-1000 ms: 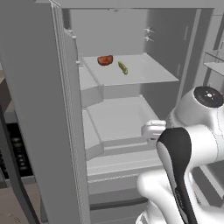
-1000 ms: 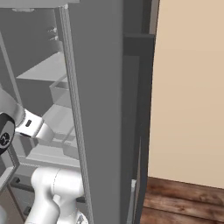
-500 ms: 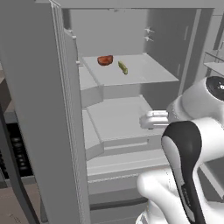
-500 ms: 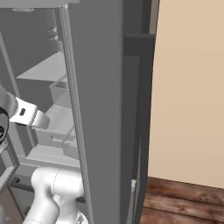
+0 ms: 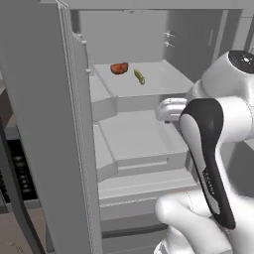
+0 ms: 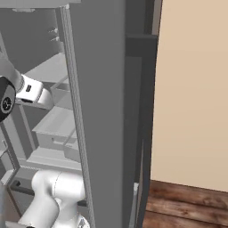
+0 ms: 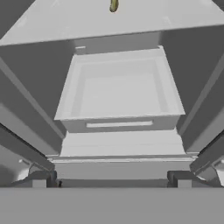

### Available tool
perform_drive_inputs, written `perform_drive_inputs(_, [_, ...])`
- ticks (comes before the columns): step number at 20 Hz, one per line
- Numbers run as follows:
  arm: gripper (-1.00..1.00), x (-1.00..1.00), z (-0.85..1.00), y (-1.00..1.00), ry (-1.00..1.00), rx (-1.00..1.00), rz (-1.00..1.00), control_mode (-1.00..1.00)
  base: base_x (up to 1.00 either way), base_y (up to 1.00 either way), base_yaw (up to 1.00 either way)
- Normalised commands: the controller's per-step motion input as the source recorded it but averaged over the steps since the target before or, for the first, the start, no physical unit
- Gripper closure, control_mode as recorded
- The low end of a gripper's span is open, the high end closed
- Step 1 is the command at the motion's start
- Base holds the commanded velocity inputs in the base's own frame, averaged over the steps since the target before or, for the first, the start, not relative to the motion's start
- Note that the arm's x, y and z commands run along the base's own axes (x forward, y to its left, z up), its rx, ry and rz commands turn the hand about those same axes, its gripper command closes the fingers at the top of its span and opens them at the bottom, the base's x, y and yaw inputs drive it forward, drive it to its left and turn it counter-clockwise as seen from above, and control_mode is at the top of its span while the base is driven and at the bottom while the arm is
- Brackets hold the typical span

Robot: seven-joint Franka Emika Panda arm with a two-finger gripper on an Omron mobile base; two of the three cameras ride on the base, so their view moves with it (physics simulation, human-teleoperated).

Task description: Pick the egg and butter from the fridge and place them by the bowl for mixing.

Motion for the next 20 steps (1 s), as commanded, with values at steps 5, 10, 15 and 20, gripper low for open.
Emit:
perform_drive_inputs(5, [-1.0,0.54,0.1,-0.02,-0.03,-0.05,0.0,-1.0,0.0,0.0,0.0])
perform_drive_inputs(10, [-1.0,0.48,0.0,0.0,-0.17,-0.23,0.0,-1.0,0.0,0.0,0.0])
perform_drive_inputs(15, [-1.0,0.52,0.03,-0.04,-0.08,-0.16,0.01,-1.0,0.0,0.0,0.0])
perform_drive_inputs(20, [-1.0,0.59,0.12,-0.07,-0.02,-0.01,0.01,-1.0,0.0,0.0,0.0])
